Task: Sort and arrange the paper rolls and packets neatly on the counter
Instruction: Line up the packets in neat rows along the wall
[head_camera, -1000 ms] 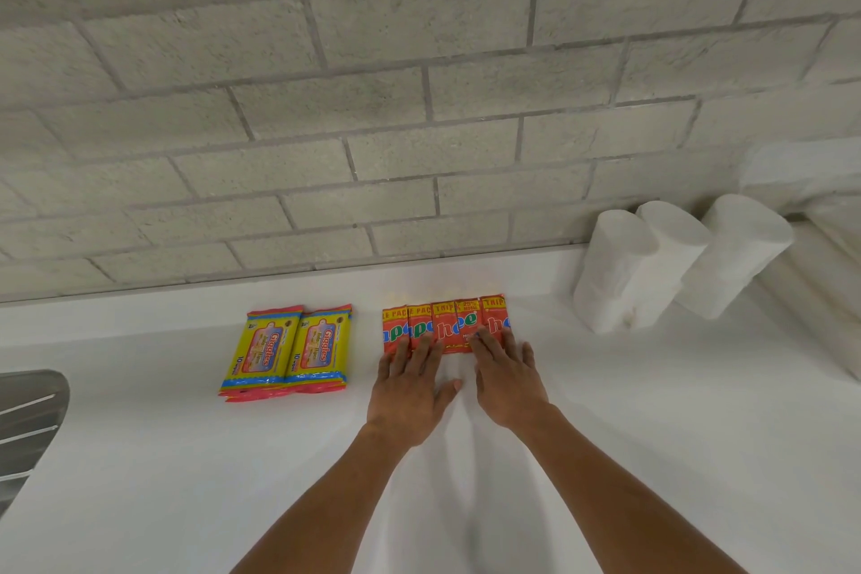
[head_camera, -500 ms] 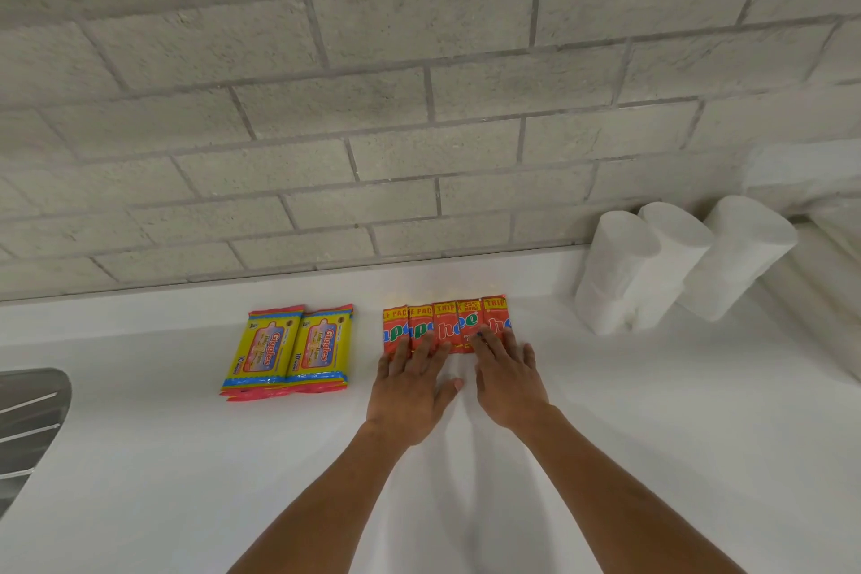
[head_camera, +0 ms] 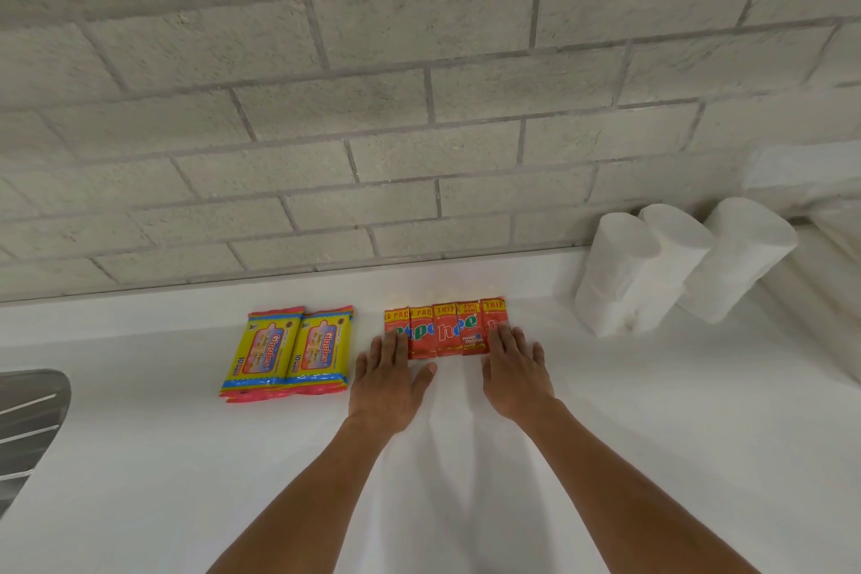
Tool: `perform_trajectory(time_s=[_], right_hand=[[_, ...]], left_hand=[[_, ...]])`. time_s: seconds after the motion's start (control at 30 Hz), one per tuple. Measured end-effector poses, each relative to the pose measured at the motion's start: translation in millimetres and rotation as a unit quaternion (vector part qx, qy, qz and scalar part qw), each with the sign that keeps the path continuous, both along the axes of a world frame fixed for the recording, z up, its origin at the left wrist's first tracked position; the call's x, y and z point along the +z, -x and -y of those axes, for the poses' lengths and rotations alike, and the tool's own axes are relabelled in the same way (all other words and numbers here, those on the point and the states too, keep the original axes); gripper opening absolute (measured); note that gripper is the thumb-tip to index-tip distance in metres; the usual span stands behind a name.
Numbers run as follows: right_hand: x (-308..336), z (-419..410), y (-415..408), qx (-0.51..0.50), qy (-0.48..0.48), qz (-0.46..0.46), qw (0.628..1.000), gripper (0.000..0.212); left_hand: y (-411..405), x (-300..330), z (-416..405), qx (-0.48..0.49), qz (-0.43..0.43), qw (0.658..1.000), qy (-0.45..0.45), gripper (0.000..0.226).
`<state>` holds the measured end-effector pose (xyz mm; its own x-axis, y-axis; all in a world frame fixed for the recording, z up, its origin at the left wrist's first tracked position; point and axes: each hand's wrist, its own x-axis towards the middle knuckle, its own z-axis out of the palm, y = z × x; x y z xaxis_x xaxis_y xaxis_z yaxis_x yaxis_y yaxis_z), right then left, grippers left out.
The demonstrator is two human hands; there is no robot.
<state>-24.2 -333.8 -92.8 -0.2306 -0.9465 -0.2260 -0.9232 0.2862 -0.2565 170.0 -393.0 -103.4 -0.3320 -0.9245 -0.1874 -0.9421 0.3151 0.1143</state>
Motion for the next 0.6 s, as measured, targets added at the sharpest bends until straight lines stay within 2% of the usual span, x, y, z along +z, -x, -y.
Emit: perform_trajectory(time_s=[0.13, 0.3, 0.43, 0.6], right_hand=[[-0.9, -0.9, -0.3, 0.001, 0.002, 0.0, 1.0, 0.06], [-1.3, -2.0, -0.4, 0.007, -0.005, 0.0, 1.0, 0.06], [0.3, -2.2, -0.1, 0.011, -0.004, -0.001, 1.0, 0.06], [1.9, -2.5, 3.3, -0.002, 0.026, 0.023, 0.999, 0.059]], left_hand=[[-0.3, -0.1, 0.5, -0.004, 0.007, 1.0, 0.005, 0.09], [-1.7, 0.0, -0.5, -0.01, -0.002, 1.0, 0.022, 0.115], [-0.4, 3.1, -0.8, -0.009, -0.002, 1.0, 0.014, 0.086], [4.7, 7.4, -5.6, -0.019, -0.019, 1.0, 0.007, 0.078]])
